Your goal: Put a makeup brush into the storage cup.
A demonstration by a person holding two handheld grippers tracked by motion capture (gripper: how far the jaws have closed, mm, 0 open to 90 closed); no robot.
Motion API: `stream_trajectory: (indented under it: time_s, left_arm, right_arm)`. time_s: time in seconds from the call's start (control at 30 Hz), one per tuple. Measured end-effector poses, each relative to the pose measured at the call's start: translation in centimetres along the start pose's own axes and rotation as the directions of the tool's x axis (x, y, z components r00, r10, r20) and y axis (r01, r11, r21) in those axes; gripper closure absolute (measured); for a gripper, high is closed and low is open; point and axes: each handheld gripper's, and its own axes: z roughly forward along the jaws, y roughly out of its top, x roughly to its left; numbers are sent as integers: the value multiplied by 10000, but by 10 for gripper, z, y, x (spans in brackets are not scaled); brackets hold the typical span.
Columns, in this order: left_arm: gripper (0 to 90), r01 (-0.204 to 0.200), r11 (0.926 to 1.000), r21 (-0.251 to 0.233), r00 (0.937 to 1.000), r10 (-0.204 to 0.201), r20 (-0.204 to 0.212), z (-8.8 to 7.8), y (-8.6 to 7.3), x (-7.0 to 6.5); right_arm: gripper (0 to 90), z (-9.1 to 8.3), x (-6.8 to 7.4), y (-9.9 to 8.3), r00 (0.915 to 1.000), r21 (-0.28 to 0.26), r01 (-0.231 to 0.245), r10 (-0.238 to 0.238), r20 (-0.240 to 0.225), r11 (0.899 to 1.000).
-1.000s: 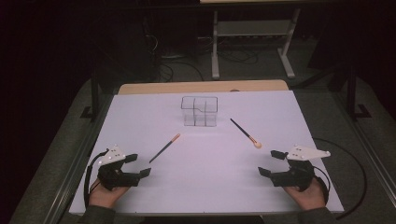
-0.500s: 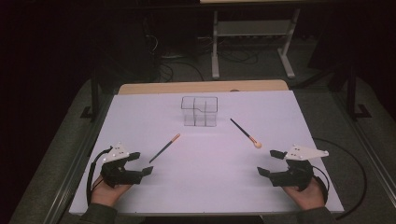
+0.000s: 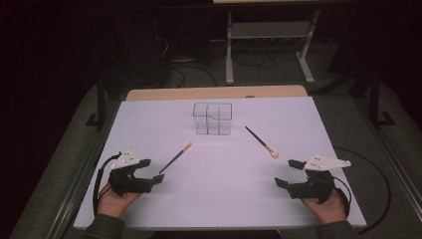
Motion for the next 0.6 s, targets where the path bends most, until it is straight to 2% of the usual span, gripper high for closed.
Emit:
stream_trajectory:
  time_s: [0.23, 0.3, 0.4, 0.43, 0.6]
  left_arm:
    - [250, 68, 10000, 37, 10000, -68, 43, 0, 7, 3]
    - [252, -50, 9999, 113, 10000, 49, 49, 0, 10, 4]
    - [262, 61, 9999, 82, 9999, -62, 127, 2, 13, 4]
    - [262, -53, 9998, 207, 9999, 50, 138, 2, 14, 5]
    - [271, -9, 9996, 292, 9998, 3, 212, 4, 19, 7]
  right_arm:
    - [182, 0, 0, 1, 10000, 34, -2, 2, 33, 10000]
    - [181, 0, 0, 1, 10000, 37, -26, 26, 19, 10000]
    - [179, 0, -1, 0, 10000, 43, -6, 6, 34, 10000]
    - [179, 0, -1, 0, 10000, 43, -6, 6, 34, 10000]
    - [178, 0, -1, 0, 9999, 102, -105, 105, 39, 9999]
